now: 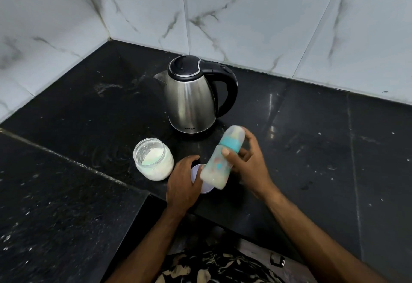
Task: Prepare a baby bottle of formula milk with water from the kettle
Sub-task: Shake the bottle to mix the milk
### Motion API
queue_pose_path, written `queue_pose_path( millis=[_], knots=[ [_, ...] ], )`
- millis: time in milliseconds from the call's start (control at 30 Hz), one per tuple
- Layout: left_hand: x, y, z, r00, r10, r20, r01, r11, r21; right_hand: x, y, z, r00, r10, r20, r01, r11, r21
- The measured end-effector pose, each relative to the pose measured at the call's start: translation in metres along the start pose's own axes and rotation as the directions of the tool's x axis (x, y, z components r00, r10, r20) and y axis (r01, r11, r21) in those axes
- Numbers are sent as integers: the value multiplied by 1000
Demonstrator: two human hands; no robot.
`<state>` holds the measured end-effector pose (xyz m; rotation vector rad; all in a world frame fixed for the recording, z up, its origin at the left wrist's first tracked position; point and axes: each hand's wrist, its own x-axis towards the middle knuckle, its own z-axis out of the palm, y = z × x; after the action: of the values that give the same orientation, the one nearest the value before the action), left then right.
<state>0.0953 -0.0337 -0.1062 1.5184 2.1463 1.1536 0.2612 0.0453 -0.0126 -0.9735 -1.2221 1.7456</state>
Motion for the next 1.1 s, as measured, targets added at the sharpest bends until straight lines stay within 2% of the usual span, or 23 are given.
queue_pose_path(
  millis=[100,167,233,333,367,400,500,567,600,667,733,767,867,933,1000,1100],
  knots=[
    [-1,5,0,999,-25,-36,25,1000,-3,17,-15,-7,964,28,-264,57,949,309],
    [-1,7,0,999,-31,-38,31,1000,-7,24,-18,-11,941,46,-334,104,903,416],
    [-1,5,0,999,-20,-30,20,1000,1,15,-15,-6,967,45,-249,46,936,349],
    [0,1,0,1000,-3,-13,2,1000,-7,-2,-6,2,999,51,-5,-51,998,36],
    [0,2,0,1000,-1,-16,1,1000,-11,-2,-6,1,999,33,10,-33,999,-1],
    [-1,2,0,1000,-1,-25,1,1000,-10,2,-8,0,1000,12,-28,-11,999,32],
    [-1,7,0,999,-22,-49,21,1000,-7,18,-22,-5,971,28,-236,54,941,334],
    [-1,6,0,999,-19,-45,19,1000,-7,21,-22,-6,970,34,-243,62,924,378],
    [-1,5,0,999,-17,-37,17,1000,-6,17,-19,-5,980,36,-195,31,943,331],
    [0,2,0,1000,-12,-20,12,1000,-16,6,-10,-2,999,43,-27,-40,993,109],
    [1,1,0,1000,-14,-11,14,999,-29,2,-3,-3,996,41,81,-36,998,-55],
    [0,2,0,1000,-10,-17,10,1000,-25,5,-4,-4,998,19,57,-17,999,-35],
    [-1,6,0,999,-17,-49,17,1000,-6,18,-18,-7,983,25,-183,32,953,300],
    [-1,7,1,999,-22,-50,22,1000,-6,24,-21,-9,970,24,-243,80,909,408],
    [0,4,1,999,-20,-33,19,1000,-9,16,-15,-4,987,13,-158,37,951,307],
    [1,-2,1,1000,-11,9,11,1000,-9,3,2,0,997,-6,73,8,999,-33]
  ],
)
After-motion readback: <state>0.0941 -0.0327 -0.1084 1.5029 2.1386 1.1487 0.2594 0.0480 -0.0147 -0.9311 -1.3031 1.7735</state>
